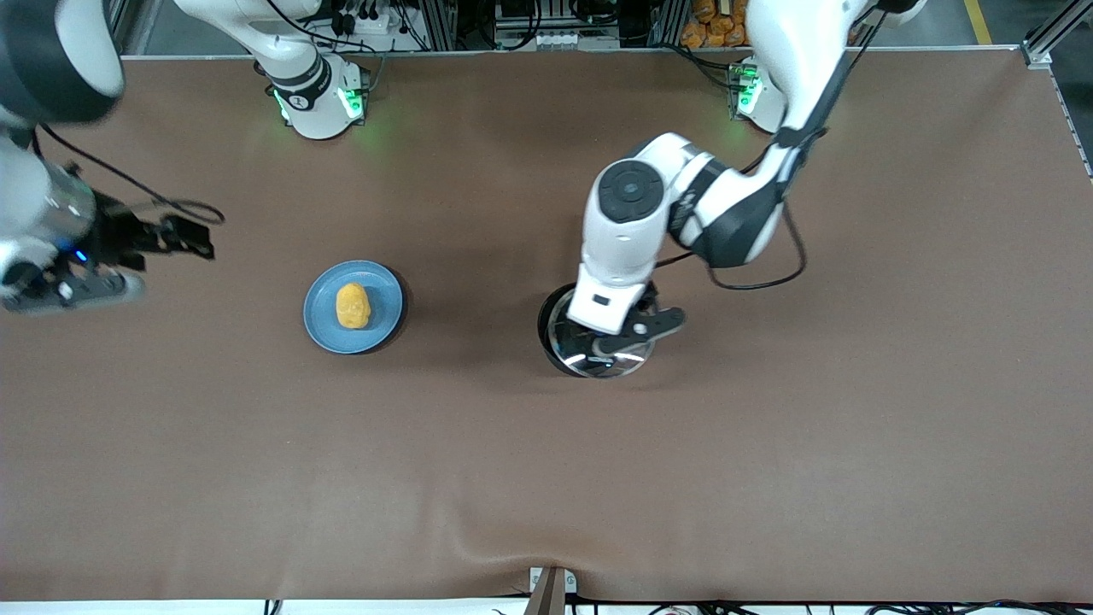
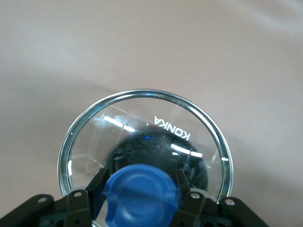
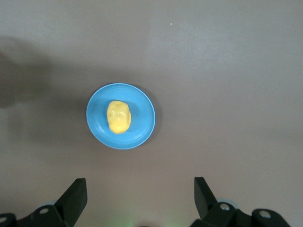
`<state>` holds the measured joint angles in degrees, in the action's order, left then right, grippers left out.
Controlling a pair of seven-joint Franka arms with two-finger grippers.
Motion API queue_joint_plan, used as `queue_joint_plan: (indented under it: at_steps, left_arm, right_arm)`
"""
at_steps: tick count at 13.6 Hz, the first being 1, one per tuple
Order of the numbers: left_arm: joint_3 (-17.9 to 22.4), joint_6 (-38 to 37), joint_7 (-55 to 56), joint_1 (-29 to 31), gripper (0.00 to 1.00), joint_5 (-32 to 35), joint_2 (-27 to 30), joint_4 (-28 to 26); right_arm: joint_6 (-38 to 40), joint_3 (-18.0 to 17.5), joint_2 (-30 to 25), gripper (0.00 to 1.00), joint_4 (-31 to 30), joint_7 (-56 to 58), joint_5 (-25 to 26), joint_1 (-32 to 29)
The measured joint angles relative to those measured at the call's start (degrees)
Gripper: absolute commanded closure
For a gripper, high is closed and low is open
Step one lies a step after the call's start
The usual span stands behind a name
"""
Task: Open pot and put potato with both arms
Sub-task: 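Lift the lid aside with the left gripper while the right gripper reaches the potato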
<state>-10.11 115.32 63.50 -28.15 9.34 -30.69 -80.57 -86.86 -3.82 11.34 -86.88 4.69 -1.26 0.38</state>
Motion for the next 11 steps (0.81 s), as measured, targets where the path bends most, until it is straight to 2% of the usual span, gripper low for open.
queue_joint_plan:
  at_steps: [3,5,8,11]
  left_arm:
    - [-0.9,-2.3,-8.3,8.0,0.8,-1.9,4.7,-2.5]
    - [-1.2,-2.4,-15.1,12.9,0.8,-2.7,8.0,-7.4]
    - [-1.5,0.5,-24.8,19.1,0.8,-2.8,12.8,-16.9]
    - [-1.6,4.3,-34.7,25.8,0.79,-4.1,17.3,-25.5]
  right_arm:
    - [-4.7,-0.1,5.2,0.0,0.0,-1.2,-0.6,1.5]
    - [-6.6,-0.2,6.2,0.0,-1.0,-4.2,-1.5,3.2]
    - [-10.9,-0.3,6.3,0.0,-6.5,-5.8,-3.4,5.4]
    - [-19.1,-0.3,6.3,0.0,-14.5,-5.9,-5.5,6.1]
